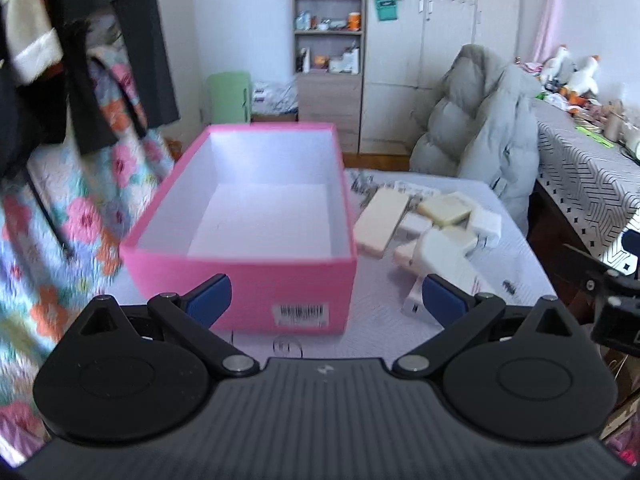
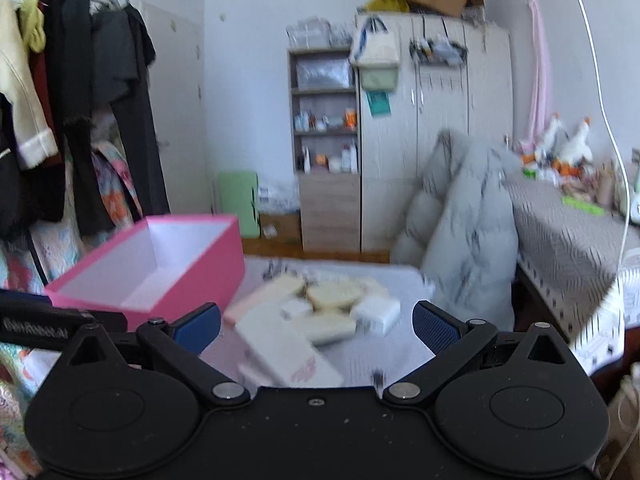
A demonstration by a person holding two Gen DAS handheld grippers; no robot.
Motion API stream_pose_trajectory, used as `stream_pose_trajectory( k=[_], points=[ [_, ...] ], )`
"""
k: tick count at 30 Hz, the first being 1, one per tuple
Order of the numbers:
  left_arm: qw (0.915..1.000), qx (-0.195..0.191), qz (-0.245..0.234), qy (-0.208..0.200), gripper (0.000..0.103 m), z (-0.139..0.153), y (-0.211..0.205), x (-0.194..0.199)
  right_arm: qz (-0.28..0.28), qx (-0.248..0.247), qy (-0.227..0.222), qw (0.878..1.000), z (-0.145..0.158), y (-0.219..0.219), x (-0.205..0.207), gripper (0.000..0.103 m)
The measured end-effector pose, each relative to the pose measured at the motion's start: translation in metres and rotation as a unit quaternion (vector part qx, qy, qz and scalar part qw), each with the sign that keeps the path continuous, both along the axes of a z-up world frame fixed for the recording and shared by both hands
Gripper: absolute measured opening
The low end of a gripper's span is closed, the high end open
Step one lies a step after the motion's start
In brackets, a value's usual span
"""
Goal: Organize rigid objects
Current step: 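Clamp the pink box wall with the left tool while the right tool grasps the white remote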
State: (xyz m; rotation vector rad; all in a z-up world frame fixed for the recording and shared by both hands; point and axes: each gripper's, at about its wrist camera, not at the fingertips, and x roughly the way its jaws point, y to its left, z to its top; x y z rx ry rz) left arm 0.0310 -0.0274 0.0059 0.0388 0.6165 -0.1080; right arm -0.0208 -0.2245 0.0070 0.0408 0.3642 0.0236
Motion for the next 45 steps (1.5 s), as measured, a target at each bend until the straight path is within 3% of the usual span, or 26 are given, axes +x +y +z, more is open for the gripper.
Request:
stream_pose_trajectory(
  k=[3,8,14,18,21,24,29,31,34,37,40,42,45],
  points=[
    [0.9995,0.002,-0.027,-0.014,0.103,0.02,0.005,0.009,0.011,0.02,-0.025,0.999,0.008,-0.01,0.007,0.103],
    [0.9957,0.018,-0.086,-0.031,0.103,0.05,0.026,0.029,0.06,0.046,-0.004,0.997,0.016,-0.025,0.032,0.1],
    [0.9939,0.085,-0.049,-0.05,0.101,0.062,0.063,0.078,0.107,-0.014,0.042,0.993,-0.005,-0.004,0.06,0.1],
    [0.996,0.082,-0.036,-0.002,0.099,0.048,0.086,0.124,0.135,-0.024,0.094,0.986,-0.037,0.009,0.083,0.098],
    [0.9968,0.069,-0.019,0.036,0.099,0.031,0.106,0.16,0.138,-0.024,0.135,0.981,-0.06,0.013,0.102,0.085],
    [0.9947,0.075,0.005,0.07,0.096,0.013,0.125,0.191,0.128,-0.047,0.155,0.979,-0.076,0.019,0.113,0.082],
    [0.9921,0.068,0.029,0.102,0.083,-0.009,0.149,0.228,0.111,-0.059,0.168,0.978,-0.085,0.023,0.124,0.082],
    [0.9919,0.066,0.026,0.105,0.063,-0.014,0.152,0.235,0.111,-0.048,0.17,0.978,-0.085,0.023,0.128,0.082],
    [0.9909,0.084,0.033,0.1,0.044,-0.02,0.148,0.241,0.122,-0.04,0.17,0.977,-0.083,0.025,0.134,0.068],
    [0.9897,0.089,0.029,0.109,0.022,-0.028,0.143,0.242,0.117,-0.049,0.171,0.977,-0.081,0.029,0.134,0.065],
    [0.9903,0.062,0.023,0.122,0.017,-0.036,0.141,0.245,0.113,-0.052,0.164,0.979,-0.078,0.029,0.136,0.062],
    [0.9871,0.103,0.059,0.107,0.023,-0.045,0.139,0.249,0.115,-0.047,0.164,0.979,-0.075,0.029,0.138,0.061],
    [0.9884,0.087,0.064,0.107,0.02,-0.046,0.14,0.249,0.114,-0.044,0.169,0.978,-0.072,0.029,0.142,0.06]
  ],
)
